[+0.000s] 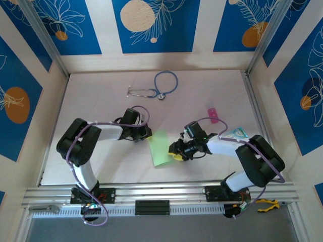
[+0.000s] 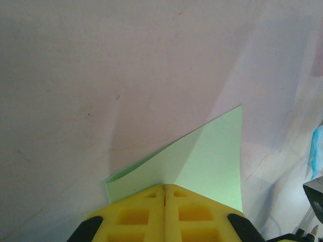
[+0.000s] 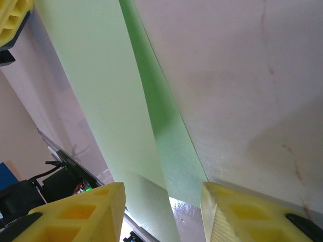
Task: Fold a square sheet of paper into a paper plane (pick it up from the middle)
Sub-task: Fold the triangle a second time at the center of the table.
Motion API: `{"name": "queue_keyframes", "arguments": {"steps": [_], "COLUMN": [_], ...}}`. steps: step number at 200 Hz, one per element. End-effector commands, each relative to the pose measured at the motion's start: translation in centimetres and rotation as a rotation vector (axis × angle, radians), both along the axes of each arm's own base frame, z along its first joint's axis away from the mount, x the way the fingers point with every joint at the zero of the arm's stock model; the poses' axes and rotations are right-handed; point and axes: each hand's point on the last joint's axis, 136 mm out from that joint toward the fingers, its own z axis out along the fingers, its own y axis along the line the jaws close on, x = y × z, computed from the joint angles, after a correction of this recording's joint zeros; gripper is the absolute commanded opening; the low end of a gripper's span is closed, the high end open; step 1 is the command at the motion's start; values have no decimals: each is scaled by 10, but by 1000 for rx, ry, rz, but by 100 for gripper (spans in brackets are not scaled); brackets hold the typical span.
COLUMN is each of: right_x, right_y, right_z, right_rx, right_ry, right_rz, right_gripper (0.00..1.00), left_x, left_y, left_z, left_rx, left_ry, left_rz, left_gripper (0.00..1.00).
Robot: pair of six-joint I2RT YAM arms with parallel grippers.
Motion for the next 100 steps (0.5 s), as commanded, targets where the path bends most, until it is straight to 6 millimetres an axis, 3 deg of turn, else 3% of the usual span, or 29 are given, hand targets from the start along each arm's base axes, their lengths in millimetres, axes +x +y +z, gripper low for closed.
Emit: {"name": "queue_keyframes", "arguments": {"steps": [1,43,100], "right_x": [-3,4,17], "right_y": [12,26,25], "right_z": [7,14,12], "right_rx": [74,159,187], "right_ry": [8,-5,-30], "right_rz": [35,77,81], "right_gripper": [43,41,40], "left_x": [-15,-13,-9], "left_y": [5,-2,-7], "left_z": [-22,-20,-18], "left_rx": [33,4,3], "left_ry": [68,57,36], "left_rz": [-9,-35,-80], "left_gripper": [8,8,8]}}
